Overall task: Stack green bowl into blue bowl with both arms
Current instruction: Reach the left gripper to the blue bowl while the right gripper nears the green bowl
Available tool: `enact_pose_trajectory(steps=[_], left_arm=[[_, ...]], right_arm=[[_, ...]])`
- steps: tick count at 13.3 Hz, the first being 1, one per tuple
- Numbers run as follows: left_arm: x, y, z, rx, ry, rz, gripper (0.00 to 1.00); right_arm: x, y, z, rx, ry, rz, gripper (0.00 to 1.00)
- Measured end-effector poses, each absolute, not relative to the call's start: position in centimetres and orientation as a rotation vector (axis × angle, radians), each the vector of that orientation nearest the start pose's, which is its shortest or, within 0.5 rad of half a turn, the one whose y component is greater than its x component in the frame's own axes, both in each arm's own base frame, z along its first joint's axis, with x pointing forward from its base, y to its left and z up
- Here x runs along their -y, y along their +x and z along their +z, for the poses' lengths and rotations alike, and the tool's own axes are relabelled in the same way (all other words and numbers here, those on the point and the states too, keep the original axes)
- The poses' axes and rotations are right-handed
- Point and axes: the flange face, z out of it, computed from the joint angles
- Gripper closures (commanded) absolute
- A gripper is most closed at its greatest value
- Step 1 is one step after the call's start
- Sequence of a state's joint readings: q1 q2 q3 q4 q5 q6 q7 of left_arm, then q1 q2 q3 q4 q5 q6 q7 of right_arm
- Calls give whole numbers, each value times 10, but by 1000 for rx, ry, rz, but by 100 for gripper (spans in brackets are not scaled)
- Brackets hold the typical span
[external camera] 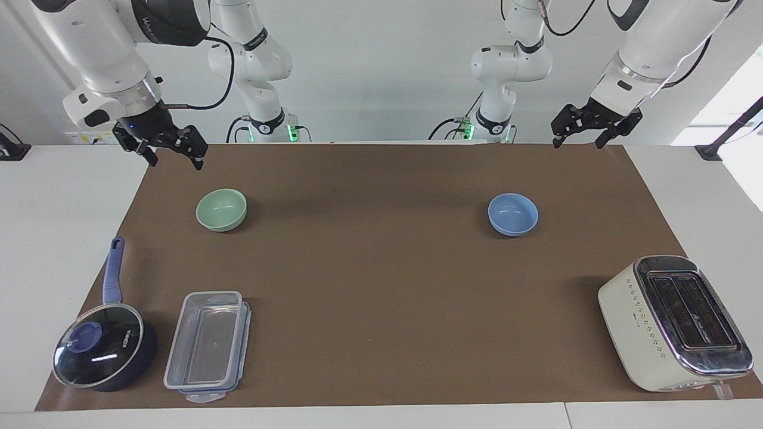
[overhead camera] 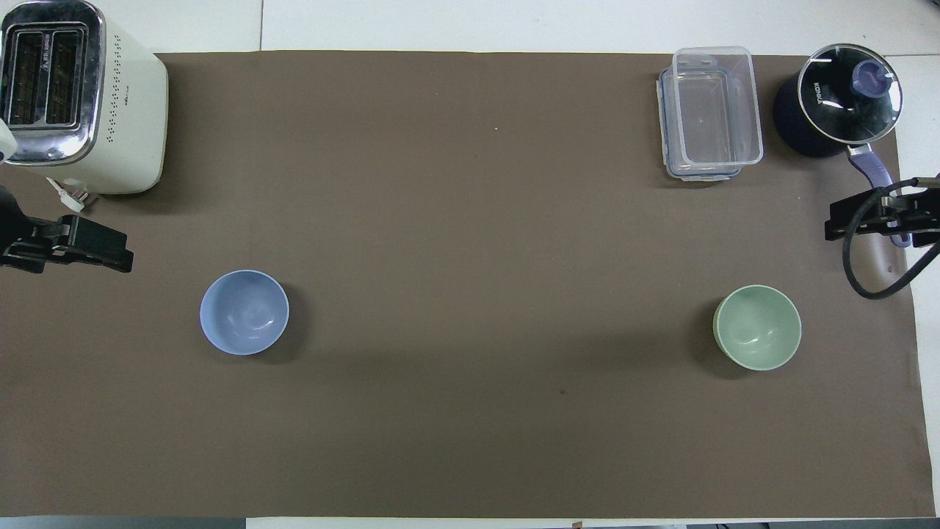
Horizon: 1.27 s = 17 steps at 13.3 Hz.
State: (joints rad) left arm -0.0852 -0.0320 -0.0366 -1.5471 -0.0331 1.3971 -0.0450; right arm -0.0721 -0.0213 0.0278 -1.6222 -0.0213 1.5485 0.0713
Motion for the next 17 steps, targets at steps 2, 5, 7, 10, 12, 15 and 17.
enact_pose_trajectory(steps=[2,5,7,10,12,15,17], left_arm=[[68,522,639,-127,-3155,191,0],[68,522,638,-127,-3155,191,0],[68,522,638,-127,-3155,189,0],[67,521,636,-123,-3155,189,0],[66,518,629,-118,-3156,186,0],[64,516,590,-117,-3160,134,0],[58,516,541,-149,-3159,150,0]], right_arm=[[27,544,610,-185,-3158,82,0],[28,543,609,-187,-3157,85,0],[28,542,605,-187,-3157,99,0],[30,536,596,-195,-3156,134,0],[40,527,582,-226,-3152,161,0],[66,506,546,-231,-3149,150,0],[81,484,514,-212,-3149,123,0]])
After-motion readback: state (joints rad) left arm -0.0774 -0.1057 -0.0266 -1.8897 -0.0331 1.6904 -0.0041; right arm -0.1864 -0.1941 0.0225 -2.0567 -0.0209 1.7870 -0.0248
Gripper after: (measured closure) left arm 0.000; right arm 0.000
